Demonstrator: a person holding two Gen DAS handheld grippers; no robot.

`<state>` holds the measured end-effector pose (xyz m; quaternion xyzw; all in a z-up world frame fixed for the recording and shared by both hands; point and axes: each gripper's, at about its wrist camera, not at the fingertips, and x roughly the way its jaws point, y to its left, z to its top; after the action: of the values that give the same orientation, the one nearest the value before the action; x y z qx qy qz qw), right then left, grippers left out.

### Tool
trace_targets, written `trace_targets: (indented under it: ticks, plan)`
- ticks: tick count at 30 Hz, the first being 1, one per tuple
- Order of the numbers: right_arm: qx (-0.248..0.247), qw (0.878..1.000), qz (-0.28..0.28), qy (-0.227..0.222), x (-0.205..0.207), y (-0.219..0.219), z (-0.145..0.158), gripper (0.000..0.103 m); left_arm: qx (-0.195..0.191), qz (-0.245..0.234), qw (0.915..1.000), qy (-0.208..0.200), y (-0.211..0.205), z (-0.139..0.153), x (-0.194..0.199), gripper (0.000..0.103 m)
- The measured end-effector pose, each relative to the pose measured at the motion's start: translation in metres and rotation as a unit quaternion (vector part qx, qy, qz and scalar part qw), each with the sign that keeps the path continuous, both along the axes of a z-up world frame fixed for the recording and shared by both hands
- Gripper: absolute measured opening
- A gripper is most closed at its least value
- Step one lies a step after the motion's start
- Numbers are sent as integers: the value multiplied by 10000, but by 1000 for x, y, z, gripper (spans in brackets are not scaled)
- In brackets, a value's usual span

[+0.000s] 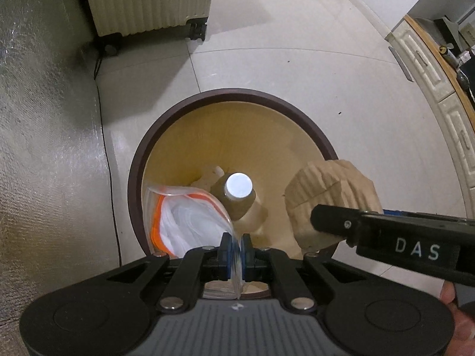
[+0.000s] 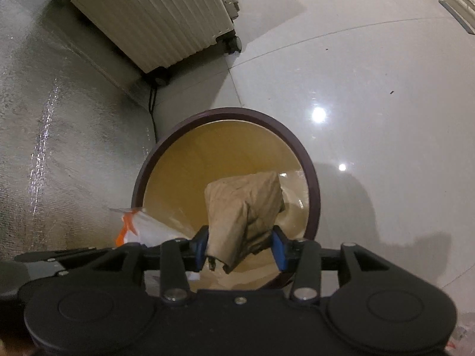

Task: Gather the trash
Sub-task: 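Open both tools over the bin, dropping the paper bag and zip bag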

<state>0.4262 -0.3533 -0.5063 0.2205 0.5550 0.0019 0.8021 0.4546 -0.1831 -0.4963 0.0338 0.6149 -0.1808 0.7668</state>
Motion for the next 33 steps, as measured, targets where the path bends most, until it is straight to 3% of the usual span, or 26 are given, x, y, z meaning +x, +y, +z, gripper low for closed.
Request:
trace_targets:
  ticks: [3, 5, 6, 22, 33]
  plan:
    - [89, 9999, 79, -62, 0, 3, 0, 49, -36, 77, 9999, -83, 2, 1, 0, 11]
    - [45, 10000, 41, -54, 0, 2, 0, 59, 18, 110, 9999, -54, 2, 0, -1, 26]
    - [5, 10000, 42, -14, 0, 2, 0, 60, 48, 97, 9999, -68, 2, 1, -1, 28]
    - [-159, 9997, 83, 176, -4, -3, -1, 68, 357, 13, 9993, 60, 4, -2, -2, 39]
    - [-77, 9999, 7, 122, -2, -5, -2, 84, 459, 178, 9987, 112, 9, 0, 2, 41]
